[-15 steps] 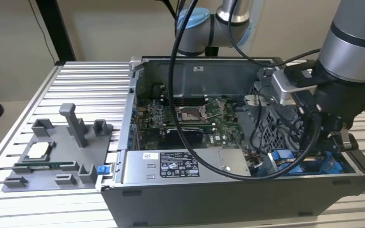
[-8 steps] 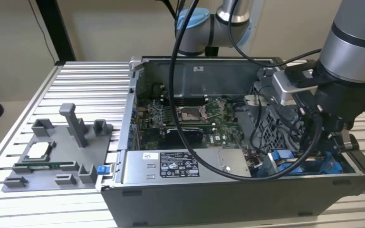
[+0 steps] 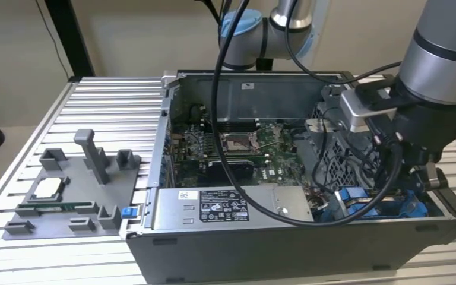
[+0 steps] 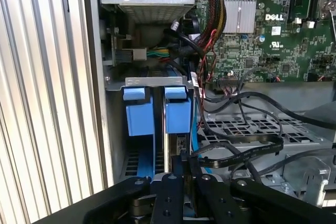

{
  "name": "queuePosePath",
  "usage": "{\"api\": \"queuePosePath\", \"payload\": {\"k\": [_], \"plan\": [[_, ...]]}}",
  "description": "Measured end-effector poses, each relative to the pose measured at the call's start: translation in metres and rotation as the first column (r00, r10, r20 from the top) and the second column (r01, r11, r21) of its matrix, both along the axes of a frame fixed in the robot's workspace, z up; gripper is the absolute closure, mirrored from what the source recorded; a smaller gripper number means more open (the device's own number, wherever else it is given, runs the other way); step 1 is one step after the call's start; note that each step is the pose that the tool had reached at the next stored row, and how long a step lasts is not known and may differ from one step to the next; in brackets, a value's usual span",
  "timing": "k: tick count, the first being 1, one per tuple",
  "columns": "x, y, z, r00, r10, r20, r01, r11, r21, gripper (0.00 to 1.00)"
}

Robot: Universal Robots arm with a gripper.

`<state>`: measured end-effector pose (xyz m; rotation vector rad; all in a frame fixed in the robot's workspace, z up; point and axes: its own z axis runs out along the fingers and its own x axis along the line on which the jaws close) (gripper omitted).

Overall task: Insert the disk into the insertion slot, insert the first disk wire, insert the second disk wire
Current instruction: 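Insert the second disk wire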

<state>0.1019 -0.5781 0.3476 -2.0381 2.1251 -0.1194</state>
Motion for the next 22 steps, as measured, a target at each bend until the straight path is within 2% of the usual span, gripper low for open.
{"api": "queuePosePath", "payload": {"k": [3,4,5,8,22], "plan": [[-0.0001,-0.0001,-0.0009,1.0,0.0,0.0021,0.0,1.0,0.0006,1.0],[-0.0001,-0.0001,-0.0012,1.0,0.0,0.0049,0.0,1.0,0.0025,1.0],[-0.0001,-0.0001,-0.0016,1.0,0.001,0.0091,-0.001,1.0,0.0048,1.0],[-0.0001,0.0,-0.0026,0.9996,0.006,0.0273,-0.006,1.0,0.0079,1.0],[-0.0001,-0.0019,-0.007,0.9995,0.011,0.0288,-0.011,0.9999,0.008,1.0]]}}
